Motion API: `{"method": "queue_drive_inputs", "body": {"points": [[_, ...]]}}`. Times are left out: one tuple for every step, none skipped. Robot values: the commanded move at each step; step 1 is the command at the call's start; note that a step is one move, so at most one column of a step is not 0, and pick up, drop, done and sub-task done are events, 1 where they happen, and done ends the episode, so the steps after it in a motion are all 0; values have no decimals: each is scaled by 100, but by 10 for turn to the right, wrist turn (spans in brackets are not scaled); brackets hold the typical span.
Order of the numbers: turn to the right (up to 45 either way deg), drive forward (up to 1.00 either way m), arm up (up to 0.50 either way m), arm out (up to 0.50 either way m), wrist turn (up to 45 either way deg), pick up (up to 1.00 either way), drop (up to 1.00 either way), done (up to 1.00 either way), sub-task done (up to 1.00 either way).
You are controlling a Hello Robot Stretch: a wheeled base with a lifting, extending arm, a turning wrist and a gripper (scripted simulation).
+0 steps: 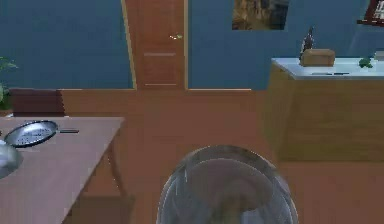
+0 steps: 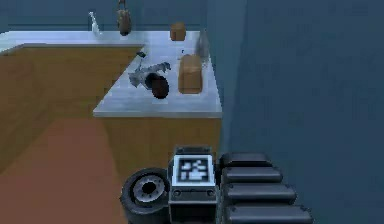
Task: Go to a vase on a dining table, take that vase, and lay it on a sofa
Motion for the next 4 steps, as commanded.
{"method": "queue_drive_inputs", "body": {"points": [[0,100,0,0,0,0,0,0,0],[0,50,0,0,0,0,0,0,0],[-450,0,0,0,0,0,0,0,0],[-90,0,0,0,0,0,0,0,0]]}}
